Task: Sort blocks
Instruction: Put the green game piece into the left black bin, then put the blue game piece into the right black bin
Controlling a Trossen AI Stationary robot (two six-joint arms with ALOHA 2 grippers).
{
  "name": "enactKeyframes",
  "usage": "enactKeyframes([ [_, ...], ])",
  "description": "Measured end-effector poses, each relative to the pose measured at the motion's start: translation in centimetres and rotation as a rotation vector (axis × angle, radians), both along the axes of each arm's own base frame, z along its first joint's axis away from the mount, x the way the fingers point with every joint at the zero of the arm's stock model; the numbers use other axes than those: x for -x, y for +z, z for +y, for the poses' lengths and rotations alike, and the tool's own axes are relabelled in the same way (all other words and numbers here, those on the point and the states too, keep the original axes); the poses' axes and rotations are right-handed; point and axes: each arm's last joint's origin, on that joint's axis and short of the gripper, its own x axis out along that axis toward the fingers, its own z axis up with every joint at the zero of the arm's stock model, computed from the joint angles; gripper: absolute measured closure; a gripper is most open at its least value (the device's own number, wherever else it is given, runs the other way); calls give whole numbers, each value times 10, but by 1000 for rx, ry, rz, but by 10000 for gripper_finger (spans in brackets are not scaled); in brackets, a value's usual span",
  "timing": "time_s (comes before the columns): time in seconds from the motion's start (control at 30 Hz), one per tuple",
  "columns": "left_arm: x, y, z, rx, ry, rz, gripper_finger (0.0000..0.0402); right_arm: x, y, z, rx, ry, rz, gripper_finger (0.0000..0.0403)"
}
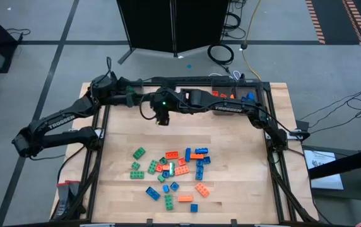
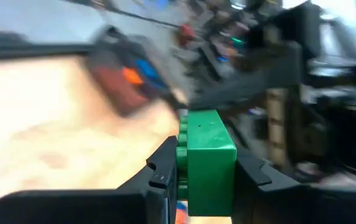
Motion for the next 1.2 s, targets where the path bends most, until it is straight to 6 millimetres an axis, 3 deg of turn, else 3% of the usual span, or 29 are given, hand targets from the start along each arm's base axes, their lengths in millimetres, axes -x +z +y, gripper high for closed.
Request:
enactKeyframes([
  [0.2,17,-22,16,-96,347,307,317,15,-6,-4,-29,-50,145,63],
  [0.47,32,-50,41,-135,674,678,317,17,-6,-3,-41,-60,153,68],
  [0.67,30,-71,55,-143,636,834,287,24,-12,-2,-70,-70,234,68],
  [0.9,26,-80,58,-154,552,887,206,42,-25,10,-330,55,450,67],
  [1.07,27,-75,55,-169,519,848,154,57,-37,30,-540,122,630,67],
  [1.2,28,-68,51,-161,498,785,131,67,-50,60,-592,197,703,67],
])
